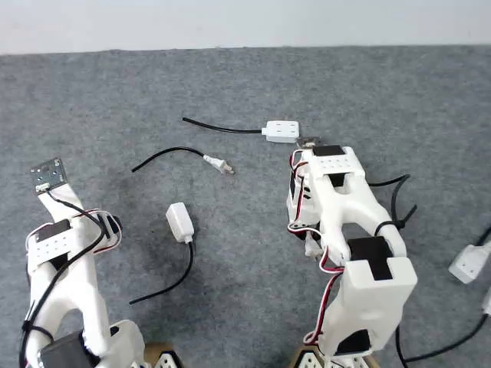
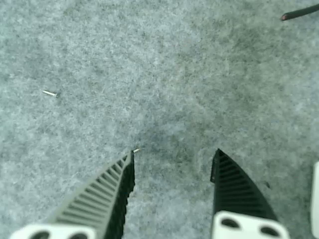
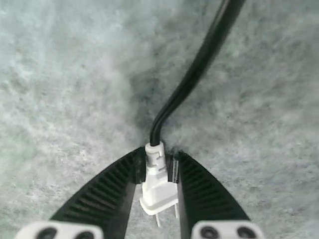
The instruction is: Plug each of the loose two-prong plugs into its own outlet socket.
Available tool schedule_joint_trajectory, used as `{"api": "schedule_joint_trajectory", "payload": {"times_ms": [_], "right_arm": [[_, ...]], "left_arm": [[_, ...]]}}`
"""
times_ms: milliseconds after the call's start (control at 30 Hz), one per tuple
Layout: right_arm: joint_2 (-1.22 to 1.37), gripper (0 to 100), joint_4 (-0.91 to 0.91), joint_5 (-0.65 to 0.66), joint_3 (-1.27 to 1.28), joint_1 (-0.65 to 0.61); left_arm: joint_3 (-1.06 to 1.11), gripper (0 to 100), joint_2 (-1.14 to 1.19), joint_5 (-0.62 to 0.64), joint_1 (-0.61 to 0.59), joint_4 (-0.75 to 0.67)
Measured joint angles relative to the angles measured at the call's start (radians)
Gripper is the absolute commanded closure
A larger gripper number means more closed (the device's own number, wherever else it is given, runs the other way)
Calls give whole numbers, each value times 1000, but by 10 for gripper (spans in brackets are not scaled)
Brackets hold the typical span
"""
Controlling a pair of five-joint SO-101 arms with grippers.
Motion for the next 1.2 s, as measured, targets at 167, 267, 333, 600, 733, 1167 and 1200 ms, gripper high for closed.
{"api": "schedule_joint_trajectory", "payload": {"times_ms": [167, 267, 333, 600, 733, 1167, 1200], "right_arm": [[12, 991, -44, 12, 18, 5], [40, 991, -34, 15, -11, 9], [58, 989, -15, 15, -34, 9], [115, 930, 29, 17, -103, 9], [141, 930, 61, 21, -141, 9], [-23, 925, 75, 29, -100, -6], [-41, 925, 74, 29, -87, -6]], "left_arm": [[0, 768, 0, 0, 0, 0], [0, 768, 0, 0, 0, 0], [0, 768, 0, 0, 0, 0], [0, 768, 0, 0, 0, 0], [0, 768, 0, 0, 0, 0], [0, 768, 0, 0, 0, 0], [0, 768, 0, 0, 0, 0]]}}
